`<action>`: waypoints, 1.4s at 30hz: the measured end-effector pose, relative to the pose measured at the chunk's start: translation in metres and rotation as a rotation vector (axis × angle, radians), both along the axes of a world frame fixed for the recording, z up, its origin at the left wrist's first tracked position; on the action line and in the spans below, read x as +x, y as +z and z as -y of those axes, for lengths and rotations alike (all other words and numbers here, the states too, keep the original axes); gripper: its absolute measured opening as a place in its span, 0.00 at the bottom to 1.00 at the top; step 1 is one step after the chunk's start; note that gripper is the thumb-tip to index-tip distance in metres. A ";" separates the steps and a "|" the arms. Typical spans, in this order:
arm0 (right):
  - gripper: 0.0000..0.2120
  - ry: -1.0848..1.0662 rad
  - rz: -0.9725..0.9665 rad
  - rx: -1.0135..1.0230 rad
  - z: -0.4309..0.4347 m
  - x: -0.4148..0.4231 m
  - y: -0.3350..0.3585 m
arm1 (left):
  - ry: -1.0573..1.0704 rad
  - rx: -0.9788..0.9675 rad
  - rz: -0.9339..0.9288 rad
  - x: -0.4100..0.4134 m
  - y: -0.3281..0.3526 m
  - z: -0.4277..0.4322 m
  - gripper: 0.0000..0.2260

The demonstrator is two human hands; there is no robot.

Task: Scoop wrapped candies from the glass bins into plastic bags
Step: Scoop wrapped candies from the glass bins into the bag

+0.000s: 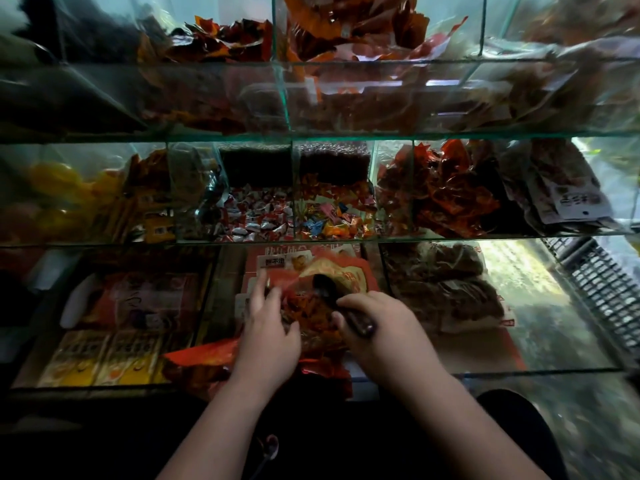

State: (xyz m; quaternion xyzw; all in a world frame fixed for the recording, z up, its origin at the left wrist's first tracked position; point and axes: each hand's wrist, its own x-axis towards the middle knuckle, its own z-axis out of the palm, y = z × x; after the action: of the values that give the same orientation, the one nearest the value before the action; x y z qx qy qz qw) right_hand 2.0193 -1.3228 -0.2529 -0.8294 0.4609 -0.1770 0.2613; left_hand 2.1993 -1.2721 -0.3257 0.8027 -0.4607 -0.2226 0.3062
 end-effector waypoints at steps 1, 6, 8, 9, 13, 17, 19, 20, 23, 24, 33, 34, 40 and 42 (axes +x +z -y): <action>0.14 0.010 -0.074 0.010 0.005 0.008 -0.013 | -0.004 0.006 -0.006 -0.003 -0.002 0.002 0.34; 0.11 -0.096 -0.112 0.028 0.021 0.025 -0.056 | -0.038 0.059 -0.041 -0.011 -0.015 0.008 0.39; 0.13 -0.198 0.032 0.095 0.025 0.026 -0.063 | -0.023 0.066 -0.057 -0.010 -0.017 0.007 0.39; 0.15 -0.261 0.115 0.150 0.028 0.023 -0.065 | -0.010 0.071 -0.064 -0.010 -0.017 0.006 0.39; 0.10 -0.435 0.422 0.304 0.029 0.002 -0.067 | -0.008 0.097 -0.096 -0.007 -0.015 0.000 0.40; 0.11 -0.598 0.675 0.385 0.025 -0.015 -0.059 | 0.039 0.019 -0.063 -0.011 -0.008 -0.005 0.37; 0.14 -0.612 0.738 0.452 0.024 -0.018 -0.055 | 0.059 -0.148 0.105 -0.018 -0.001 -0.008 0.31; 0.14 -0.612 0.748 0.479 0.023 -0.019 -0.054 | 0.041 -0.233 0.183 -0.022 0.002 -0.008 0.28; 0.15 -0.615 0.837 0.577 0.020 -0.023 -0.052 | -0.034 -0.258 0.205 -0.030 0.008 -0.003 0.24; 0.15 -0.611 0.886 0.616 0.019 -0.025 -0.052 | -0.036 -0.209 0.153 -0.030 0.008 0.000 0.24; 0.13 -0.487 0.993 0.591 -0.003 -0.064 -0.009 | -0.021 -0.165 0.164 -0.026 0.006 0.005 0.24; 0.12 -0.466 0.991 0.555 -0.008 -0.068 0.000 | -0.033 -0.140 0.178 -0.026 0.006 0.008 0.25; 0.08 -0.333 0.907 0.309 -0.034 -0.070 0.064 | -0.083 -0.294 0.171 -0.035 0.019 0.023 0.22; 0.07 -0.337 0.902 0.210 -0.036 -0.071 0.081 | -0.095 -0.380 0.179 -0.039 0.030 0.031 0.21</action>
State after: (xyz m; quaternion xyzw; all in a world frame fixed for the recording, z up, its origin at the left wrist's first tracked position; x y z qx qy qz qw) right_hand 1.9484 -1.2866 -0.1718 -0.5532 0.4450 -0.5110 0.4846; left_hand 2.1600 -1.3030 -0.2960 0.7245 -0.5573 -0.0739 0.3989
